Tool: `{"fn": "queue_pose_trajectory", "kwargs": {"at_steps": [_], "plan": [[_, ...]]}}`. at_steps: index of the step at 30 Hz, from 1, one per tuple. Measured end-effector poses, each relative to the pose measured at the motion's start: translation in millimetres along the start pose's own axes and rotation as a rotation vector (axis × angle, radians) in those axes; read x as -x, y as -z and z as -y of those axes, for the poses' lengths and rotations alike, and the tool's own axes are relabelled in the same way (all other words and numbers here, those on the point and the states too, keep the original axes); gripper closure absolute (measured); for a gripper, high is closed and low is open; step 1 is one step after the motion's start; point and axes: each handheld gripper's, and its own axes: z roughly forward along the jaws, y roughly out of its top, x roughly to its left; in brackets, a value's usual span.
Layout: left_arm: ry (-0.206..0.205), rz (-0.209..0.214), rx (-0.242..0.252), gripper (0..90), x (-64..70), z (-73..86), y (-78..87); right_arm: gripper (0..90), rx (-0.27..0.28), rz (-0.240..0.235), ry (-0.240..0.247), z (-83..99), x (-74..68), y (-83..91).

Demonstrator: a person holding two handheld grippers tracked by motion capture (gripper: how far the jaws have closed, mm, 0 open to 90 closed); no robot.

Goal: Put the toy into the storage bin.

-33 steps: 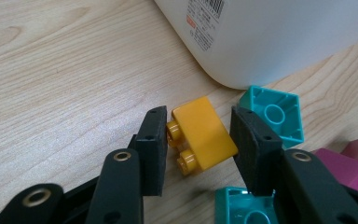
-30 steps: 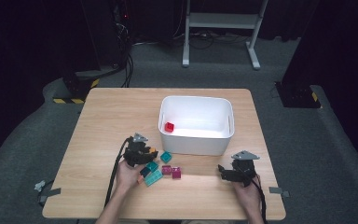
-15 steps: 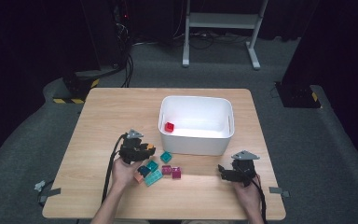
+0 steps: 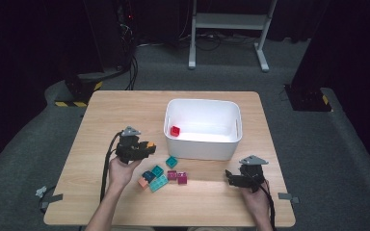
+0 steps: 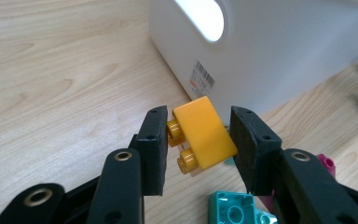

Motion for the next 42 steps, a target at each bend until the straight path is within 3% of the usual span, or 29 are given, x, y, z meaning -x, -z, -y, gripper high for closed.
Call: {"fn": "queue_pose_trajectory", "kwargs": {"at_steps": [20, 42], "plan": [[-0.001, 0.052, 0.062, 58.2, 2.1, -35.7, 26.0, 16.1, 0.000, 0.000, 0.000, 0.0, 0.0, 0.0], [-0.035, 0.117, 0.093, 58.3, 19.9, -80.6, 31.2, 16.1, 0.000, 0.000, 0.000, 0.0, 0.0, 0.0]]}}
